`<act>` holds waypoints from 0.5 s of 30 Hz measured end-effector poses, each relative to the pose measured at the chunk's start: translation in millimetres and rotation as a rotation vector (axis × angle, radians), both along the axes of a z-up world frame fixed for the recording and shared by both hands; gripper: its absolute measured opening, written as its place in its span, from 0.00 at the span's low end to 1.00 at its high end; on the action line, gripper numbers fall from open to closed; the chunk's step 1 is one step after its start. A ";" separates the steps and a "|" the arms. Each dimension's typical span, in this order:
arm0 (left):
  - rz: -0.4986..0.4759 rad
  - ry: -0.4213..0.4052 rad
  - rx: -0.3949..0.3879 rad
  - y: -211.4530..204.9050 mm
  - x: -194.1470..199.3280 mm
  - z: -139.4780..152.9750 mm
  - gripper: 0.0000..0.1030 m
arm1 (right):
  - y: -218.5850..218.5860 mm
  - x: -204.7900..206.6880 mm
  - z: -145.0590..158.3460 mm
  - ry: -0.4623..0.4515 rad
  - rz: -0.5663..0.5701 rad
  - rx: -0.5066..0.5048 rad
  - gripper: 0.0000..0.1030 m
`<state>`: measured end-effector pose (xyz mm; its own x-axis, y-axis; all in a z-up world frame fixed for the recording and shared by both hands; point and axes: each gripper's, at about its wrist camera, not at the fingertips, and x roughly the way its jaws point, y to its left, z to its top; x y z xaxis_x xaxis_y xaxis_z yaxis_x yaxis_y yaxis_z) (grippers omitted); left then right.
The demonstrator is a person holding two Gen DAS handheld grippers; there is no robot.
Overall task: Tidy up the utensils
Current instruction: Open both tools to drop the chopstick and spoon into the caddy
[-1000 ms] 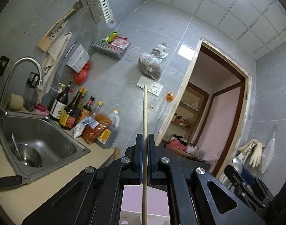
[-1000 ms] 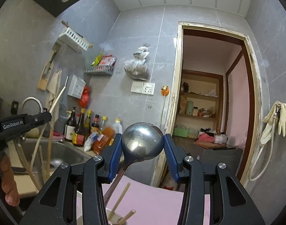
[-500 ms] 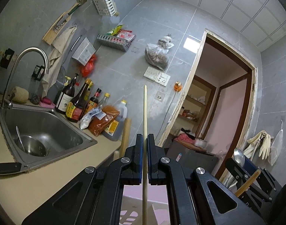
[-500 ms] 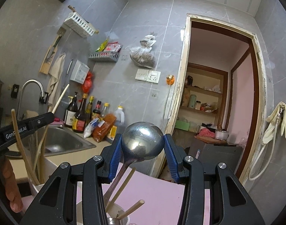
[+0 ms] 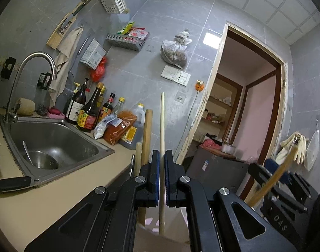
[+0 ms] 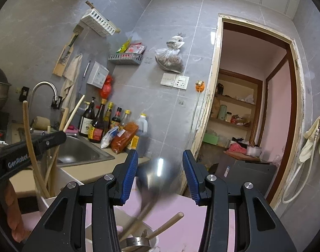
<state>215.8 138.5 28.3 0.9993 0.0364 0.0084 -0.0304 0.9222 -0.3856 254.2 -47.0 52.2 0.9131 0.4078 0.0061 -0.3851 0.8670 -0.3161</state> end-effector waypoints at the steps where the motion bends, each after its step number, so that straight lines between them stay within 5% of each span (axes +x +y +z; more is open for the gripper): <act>1: -0.002 0.009 0.009 -1.7 -1.7 -1.0 0.03 | 0.0 -0.7 0.1 -0.001 0.003 0.002 0.41; 12: -0.003 0.017 0.025 -4.1 -13.9 0.2 0.04 | -3.0 -5.6 4.2 0.002 0.021 0.046 0.42; 15: 0.024 0.017 0.049 -6.8 -18.2 2.1 0.15 | -4.7 -5.4 7.2 0.002 0.022 0.064 0.46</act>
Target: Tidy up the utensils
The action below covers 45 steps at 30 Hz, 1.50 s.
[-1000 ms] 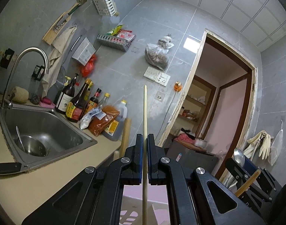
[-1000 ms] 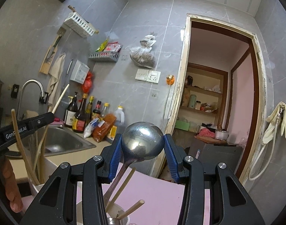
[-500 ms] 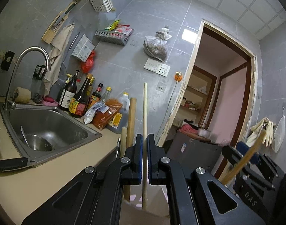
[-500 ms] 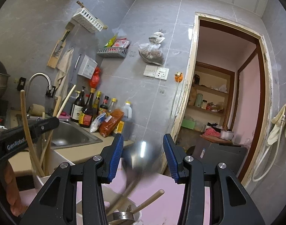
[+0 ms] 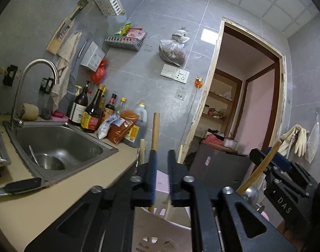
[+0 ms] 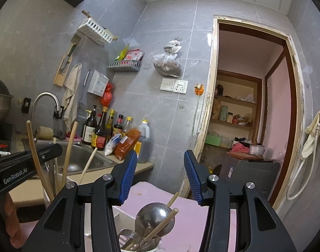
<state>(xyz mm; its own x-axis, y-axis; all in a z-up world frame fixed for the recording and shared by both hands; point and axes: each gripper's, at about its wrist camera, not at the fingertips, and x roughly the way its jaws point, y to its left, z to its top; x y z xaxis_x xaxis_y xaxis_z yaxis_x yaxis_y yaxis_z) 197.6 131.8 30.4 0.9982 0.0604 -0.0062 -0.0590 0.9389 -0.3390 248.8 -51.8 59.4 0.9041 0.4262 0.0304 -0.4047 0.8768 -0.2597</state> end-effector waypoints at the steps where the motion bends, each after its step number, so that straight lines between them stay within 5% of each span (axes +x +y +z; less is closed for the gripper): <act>1: 0.003 0.001 0.004 -0.6 -0.6 0.1 0.22 | -0.8 -0.8 0.2 0.000 0.001 0.004 0.46; 11: 0.004 -0.002 0.026 -8.2 -11.6 4.1 0.32 | -10.4 -17.3 9.5 -0.016 -0.019 0.051 0.51; 17: -0.001 -0.012 0.035 -11.9 -19.1 16.4 0.35 | -15.8 -34.0 14.3 -0.035 -0.032 0.058 0.62; 24: -0.011 -0.029 -0.007 -6.2 -35.4 25.2 0.54 | -29.1 -52.9 22.2 -0.060 -0.062 0.072 0.69; 33: -0.038 0.049 0.000 -15.0 -58.9 28.1 0.69 | -56.9 -82.6 23.6 -0.045 -0.094 0.112 0.78; 45: -0.216 0.205 0.006 -37.2 -78.7 19.8 0.92 | -98.0 -123.1 13.9 0.051 -0.159 0.191 0.95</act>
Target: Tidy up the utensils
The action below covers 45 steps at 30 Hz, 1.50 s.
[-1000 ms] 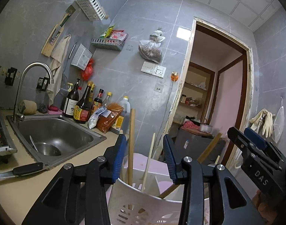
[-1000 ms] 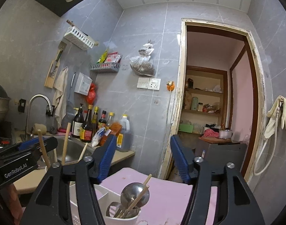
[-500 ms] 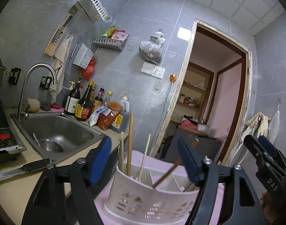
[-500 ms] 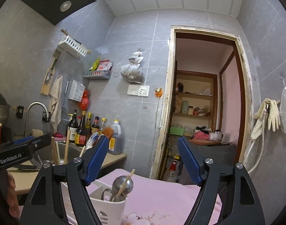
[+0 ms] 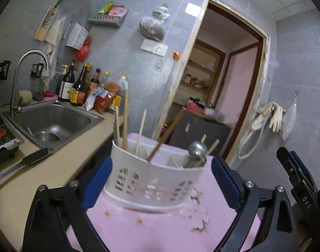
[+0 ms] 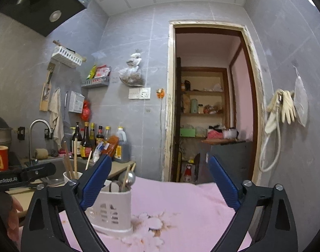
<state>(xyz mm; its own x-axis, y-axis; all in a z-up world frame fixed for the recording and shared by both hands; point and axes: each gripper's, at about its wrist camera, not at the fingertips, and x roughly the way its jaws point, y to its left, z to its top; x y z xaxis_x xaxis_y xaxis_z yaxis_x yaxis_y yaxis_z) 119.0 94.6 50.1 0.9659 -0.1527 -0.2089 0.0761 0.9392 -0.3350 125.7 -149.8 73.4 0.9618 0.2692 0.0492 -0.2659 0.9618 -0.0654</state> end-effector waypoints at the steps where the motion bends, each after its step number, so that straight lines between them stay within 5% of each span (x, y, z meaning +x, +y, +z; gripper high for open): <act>1: -0.009 0.006 0.009 -3.1 -2.2 -1.3 0.93 | -3.1 -2.9 -1.4 0.011 -0.003 0.007 0.96; 14: 0.012 0.034 0.190 -36.2 -34.0 -22.4 0.95 | -31.5 -38.8 -24.6 0.136 -0.044 0.034 1.00; 45: 0.116 0.001 0.234 -34.2 -94.7 -60.9 0.95 | -33.7 -94.7 -60.5 0.159 -0.200 -0.008 1.00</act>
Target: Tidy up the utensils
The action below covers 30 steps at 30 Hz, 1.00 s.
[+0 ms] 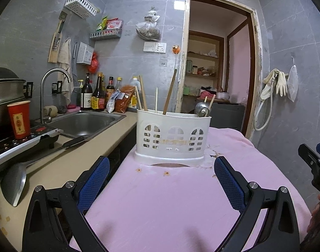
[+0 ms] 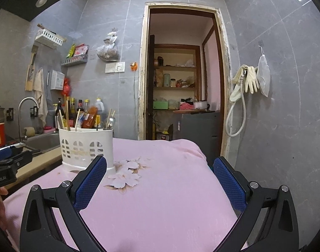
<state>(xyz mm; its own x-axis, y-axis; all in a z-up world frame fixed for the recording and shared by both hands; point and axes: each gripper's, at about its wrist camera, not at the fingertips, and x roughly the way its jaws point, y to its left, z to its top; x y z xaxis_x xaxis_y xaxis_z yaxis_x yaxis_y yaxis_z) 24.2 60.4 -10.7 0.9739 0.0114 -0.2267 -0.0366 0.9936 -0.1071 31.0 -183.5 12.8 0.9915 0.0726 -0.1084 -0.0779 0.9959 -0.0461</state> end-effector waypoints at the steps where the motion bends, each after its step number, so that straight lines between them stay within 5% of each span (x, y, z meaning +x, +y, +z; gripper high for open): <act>1: 0.002 -0.001 0.000 0.7 -0.8 -0.8 0.95 | -0.2 -0.2 -0.2 0.002 -0.001 0.002 1.00; 30: 0.010 -0.010 0.014 2.1 -3.1 0.4 0.95 | 1.5 -1.0 -3.1 0.010 0.005 0.006 1.00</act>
